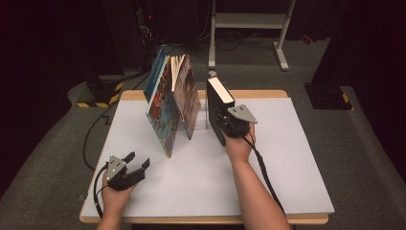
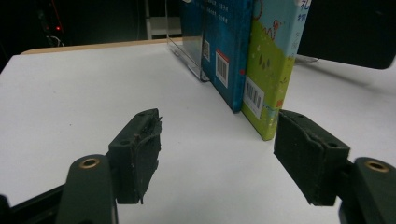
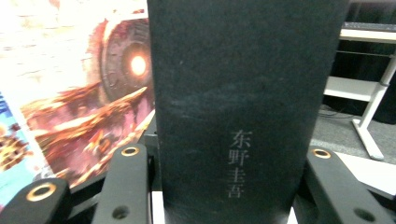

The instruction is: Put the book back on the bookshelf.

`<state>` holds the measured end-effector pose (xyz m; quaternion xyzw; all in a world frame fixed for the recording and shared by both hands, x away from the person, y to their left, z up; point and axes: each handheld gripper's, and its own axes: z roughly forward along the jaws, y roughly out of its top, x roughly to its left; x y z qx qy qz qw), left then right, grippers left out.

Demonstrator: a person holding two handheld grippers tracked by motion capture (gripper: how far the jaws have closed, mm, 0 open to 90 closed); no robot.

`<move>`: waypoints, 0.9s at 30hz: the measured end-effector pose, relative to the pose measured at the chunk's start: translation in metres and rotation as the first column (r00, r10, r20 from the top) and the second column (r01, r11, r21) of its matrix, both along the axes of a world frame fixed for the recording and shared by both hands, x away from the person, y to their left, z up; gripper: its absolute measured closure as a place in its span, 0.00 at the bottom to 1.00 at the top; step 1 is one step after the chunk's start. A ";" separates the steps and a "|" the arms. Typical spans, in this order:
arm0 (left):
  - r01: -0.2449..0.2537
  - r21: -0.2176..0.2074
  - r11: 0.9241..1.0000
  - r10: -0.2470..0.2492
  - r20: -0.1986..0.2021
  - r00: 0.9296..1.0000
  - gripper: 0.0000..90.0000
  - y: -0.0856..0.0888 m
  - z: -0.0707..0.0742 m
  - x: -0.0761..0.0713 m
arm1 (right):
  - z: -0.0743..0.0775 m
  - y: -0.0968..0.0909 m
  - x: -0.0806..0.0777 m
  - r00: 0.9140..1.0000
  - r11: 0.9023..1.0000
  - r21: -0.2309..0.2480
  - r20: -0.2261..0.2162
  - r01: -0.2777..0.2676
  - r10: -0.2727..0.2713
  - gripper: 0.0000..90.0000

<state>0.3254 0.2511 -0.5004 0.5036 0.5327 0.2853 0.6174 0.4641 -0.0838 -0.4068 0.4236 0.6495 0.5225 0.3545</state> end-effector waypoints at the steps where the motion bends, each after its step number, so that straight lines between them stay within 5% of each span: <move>1: 0.001 -0.003 1.000 -0.001 0.001 1.000 0.35 0.000 0.000 0.000 | -0.001 0.002 0.004 1.000 1.000 -0.002 0.003 0.003 -0.003 0.60; 15: 0.007 -0.020 1.000 -0.006 0.005 1.000 0.35 -0.001 0.000 -0.001 | -0.003 0.013 0.046 0.999 0.999 0.010 -0.012 0.042 -0.042 0.60; 27: 0.002 -0.022 1.000 -0.002 0.004 1.000 0.35 0.002 0.001 -0.001 | -0.004 0.020 0.067 0.998 0.998 0.007 -0.006 0.061 -0.061 0.60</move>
